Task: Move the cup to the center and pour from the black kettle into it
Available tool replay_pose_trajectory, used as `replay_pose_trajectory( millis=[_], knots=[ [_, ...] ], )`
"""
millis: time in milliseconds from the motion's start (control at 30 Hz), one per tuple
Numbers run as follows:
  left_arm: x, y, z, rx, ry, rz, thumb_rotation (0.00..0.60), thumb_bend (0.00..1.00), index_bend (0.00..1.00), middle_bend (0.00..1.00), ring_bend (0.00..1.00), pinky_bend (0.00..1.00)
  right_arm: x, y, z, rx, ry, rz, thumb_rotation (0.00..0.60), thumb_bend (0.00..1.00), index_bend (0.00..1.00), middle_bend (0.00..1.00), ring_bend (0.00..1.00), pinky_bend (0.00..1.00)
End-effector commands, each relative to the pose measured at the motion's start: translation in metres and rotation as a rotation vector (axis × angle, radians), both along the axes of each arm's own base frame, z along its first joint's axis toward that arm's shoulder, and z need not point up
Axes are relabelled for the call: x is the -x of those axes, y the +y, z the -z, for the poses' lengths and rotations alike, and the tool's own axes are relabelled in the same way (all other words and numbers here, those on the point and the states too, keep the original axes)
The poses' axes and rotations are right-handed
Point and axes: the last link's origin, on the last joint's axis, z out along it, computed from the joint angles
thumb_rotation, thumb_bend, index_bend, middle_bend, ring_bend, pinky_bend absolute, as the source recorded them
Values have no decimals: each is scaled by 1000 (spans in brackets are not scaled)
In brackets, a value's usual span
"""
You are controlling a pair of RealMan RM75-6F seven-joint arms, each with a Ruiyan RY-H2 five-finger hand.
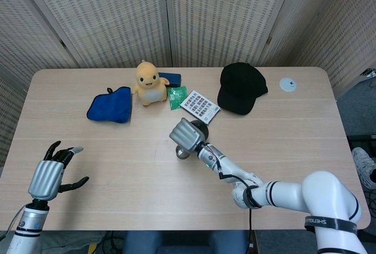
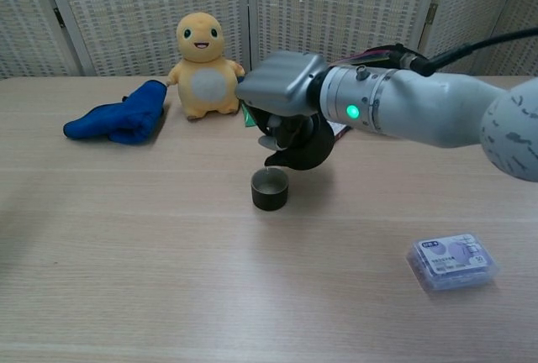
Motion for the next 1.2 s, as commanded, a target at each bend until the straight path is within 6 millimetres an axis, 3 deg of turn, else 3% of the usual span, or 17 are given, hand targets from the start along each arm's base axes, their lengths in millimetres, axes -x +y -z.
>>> replay_pose_trajectory(
  millis=[33,1200],
  knots=[
    [0,0,0,0,0,0,0,23,233,290,307,67,-1,1,1,2,8,-9,498,444,1000,1000,999,583],
    [2,-3,1,-2,-8,-4,0,23,232,290,306,60,0,6,1,38,86,-63,502,454,1000,1000,1000,616]
  ],
)
